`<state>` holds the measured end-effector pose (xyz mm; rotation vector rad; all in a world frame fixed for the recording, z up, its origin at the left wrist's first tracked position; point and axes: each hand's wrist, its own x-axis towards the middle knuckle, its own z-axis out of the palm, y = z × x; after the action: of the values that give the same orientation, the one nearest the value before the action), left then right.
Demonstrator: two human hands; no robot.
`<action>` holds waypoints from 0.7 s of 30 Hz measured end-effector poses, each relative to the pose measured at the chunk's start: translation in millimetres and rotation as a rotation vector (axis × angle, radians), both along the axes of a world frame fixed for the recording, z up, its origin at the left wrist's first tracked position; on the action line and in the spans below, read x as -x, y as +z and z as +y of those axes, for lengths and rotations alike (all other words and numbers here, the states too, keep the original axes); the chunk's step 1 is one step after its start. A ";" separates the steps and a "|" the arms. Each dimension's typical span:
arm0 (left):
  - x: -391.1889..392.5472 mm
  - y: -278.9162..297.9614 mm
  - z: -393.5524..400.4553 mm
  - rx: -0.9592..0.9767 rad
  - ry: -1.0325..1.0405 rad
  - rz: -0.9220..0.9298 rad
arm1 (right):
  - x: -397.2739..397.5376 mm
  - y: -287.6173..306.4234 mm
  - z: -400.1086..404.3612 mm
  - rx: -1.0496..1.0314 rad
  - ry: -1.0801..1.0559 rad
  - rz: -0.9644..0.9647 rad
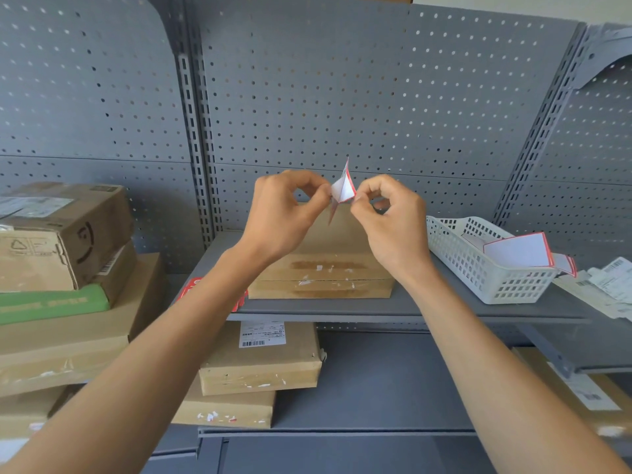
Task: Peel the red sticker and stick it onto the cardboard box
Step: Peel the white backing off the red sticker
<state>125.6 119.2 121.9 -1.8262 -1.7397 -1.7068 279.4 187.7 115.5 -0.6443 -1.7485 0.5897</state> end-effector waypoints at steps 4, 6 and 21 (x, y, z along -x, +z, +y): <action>13.0 -0.8 2.1 0.038 0.019 -0.099 | -1.7 -1.7 5.8 0.044 -0.019 0.038; 19.0 -1.2 1.6 0.044 0.024 -0.140 | -2.6 -2.8 9.5 0.064 -0.023 0.054; 67.6 -13.3 -4.4 0.015 0.133 -0.403 | -12.4 -10.2 28.7 0.106 -0.104 0.066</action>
<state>58.0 114.8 108.6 -1.4009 -1.9632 -2.1190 291.8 216.5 105.3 -0.7771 -1.6204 0.6275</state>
